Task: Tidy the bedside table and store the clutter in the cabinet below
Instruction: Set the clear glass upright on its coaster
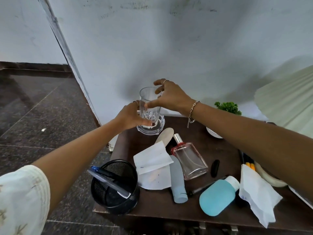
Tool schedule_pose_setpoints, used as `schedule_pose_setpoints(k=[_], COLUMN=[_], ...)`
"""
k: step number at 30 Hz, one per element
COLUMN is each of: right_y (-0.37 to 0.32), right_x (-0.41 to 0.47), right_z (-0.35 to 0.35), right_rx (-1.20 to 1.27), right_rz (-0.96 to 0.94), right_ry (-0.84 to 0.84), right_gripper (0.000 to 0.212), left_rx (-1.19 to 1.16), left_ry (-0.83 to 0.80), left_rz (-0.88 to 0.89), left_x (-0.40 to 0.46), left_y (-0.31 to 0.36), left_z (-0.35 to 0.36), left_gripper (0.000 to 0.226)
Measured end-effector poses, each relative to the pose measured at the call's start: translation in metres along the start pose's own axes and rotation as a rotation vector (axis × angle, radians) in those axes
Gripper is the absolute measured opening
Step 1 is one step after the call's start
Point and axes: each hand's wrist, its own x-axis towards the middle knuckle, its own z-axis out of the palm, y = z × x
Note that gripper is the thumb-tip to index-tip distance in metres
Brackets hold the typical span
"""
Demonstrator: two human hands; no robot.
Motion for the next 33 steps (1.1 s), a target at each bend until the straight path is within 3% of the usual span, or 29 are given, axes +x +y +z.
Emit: schedule_pose_setpoints(k=[5, 20, 28, 31, 33], right_y=[0.012, 0.013, 0.007, 0.005, 0.007], right_x=[0.001, -0.001, -0.023, -0.043, -0.059], right_z=[0.006, 0.016, 0.01, 0.009, 0.012], right_rx=[-0.012, -0.065, -0.106, -0.091, -0.081], right_rz=[-0.005, 0.0, 0.051, 0.085, 0.108], right_ry=[-0.004, -0.034, -0.098, -0.024, 0.078], right_gripper=[0.088, 0.086, 0.092, 0.085, 0.067], left_rx=[0.083, 0.042, 0.03, 0.024, 0.041], left_ry=[0.004, -0.071, -0.237, -0.273, -0.288], left_rz=[-0.017, -0.118, -0.206, -0.192, -0.194], left_x=[0.001, 0.001, -0.015, -0.027, -0.041], left_y=[-0.003, -0.006, 0.004, 0.009, 0.014], left_z=[0.008, 0.01, -0.003, -0.008, -0.012], left_gripper=[0.069, 0.079, 0.061, 0.054, 0.057])
